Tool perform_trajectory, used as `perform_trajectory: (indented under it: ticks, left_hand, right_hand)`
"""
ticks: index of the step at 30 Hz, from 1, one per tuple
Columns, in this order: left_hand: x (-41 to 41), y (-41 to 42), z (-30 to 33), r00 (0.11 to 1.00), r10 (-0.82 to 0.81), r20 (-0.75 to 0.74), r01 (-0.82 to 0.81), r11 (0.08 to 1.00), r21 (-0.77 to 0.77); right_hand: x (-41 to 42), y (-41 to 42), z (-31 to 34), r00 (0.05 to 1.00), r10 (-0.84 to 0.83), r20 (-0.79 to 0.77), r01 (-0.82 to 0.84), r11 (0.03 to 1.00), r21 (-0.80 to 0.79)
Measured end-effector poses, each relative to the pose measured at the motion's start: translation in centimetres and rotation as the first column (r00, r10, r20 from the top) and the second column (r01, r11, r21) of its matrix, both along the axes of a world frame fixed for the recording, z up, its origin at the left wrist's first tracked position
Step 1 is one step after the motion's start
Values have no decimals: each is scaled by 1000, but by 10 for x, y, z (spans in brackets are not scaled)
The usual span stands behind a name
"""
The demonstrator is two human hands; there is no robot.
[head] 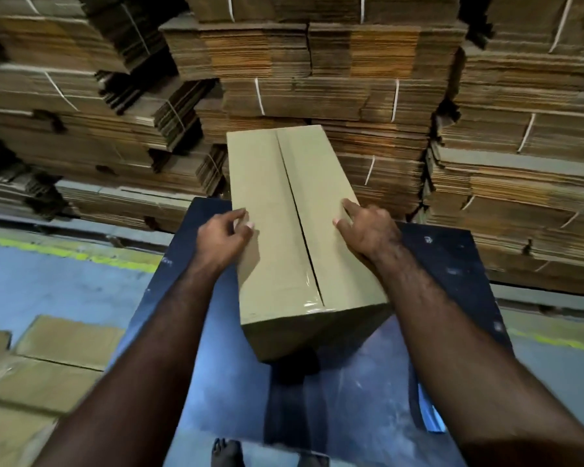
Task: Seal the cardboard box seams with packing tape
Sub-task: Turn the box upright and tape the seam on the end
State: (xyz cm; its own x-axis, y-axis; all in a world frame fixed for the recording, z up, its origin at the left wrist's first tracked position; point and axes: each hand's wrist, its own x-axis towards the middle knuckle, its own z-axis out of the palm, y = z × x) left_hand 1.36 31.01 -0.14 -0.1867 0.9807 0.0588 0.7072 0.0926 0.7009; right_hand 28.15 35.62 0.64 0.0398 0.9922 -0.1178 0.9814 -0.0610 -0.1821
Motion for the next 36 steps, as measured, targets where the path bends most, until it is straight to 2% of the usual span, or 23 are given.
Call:
perform_trajectory:
  ticks: [5, 10, 13, 16, 19, 21, 26, 29, 32, 34, 36]
  left_hand:
    - [1, 0, 3, 995, 1, -96, -11, 995, -100]
    - [-16, -40, -6, 996, -69, -55, 65, 995, -79]
    - [-26, -69, -14, 956, -170, -237, 177, 984, 9]
    - [-20, -111, -10, 848, -378, -370, 429, 901, 64]
    - [-13, -160, -9, 649, -579, -494, 679, 733, 33]
    - [-17, -177, -20, 553, -587, -592, 734, 679, 11]
    - [-32, -158, -39, 421, -544, -726, 793, 609, 4]
    - [-32, -134, -32, 385, -556, -737, 762, 642, -87]
    - [-23, -122, -24, 400, -547, -735, 678, 716, -164]
    - [-18, -123, -23, 410, -531, -742, 659, 734, -161]
    - [-14, -130, -27, 455, -508, -731, 679, 729, -85]
  right_hand:
    - [3, -37, -10, 996, -60, -67, 61, 998, 28]
    - [-1, -115, -19, 976, -69, -208, 87, 993, 75]
    - [-19, -150, -22, 960, -106, -260, 131, 988, 77]
    - [-45, -184, -17, 987, -69, -146, 84, 991, 100]
    - [-68, -219, -20, 997, 78, -24, -73, 984, 164]
    - [-78, -240, -22, 992, 126, -7, -123, 978, 167]
    - [-95, -251, -24, 997, 66, 35, -71, 988, 138]
    - [-97, -220, -19, 997, 82, 15, -83, 995, 60]
    - [-89, -190, -11, 991, 118, -61, -120, 992, -26]
    - [-75, -183, -12, 978, 101, -182, -93, 994, 53]
    - [-55, -191, -16, 951, 29, -307, 45, 972, 232]
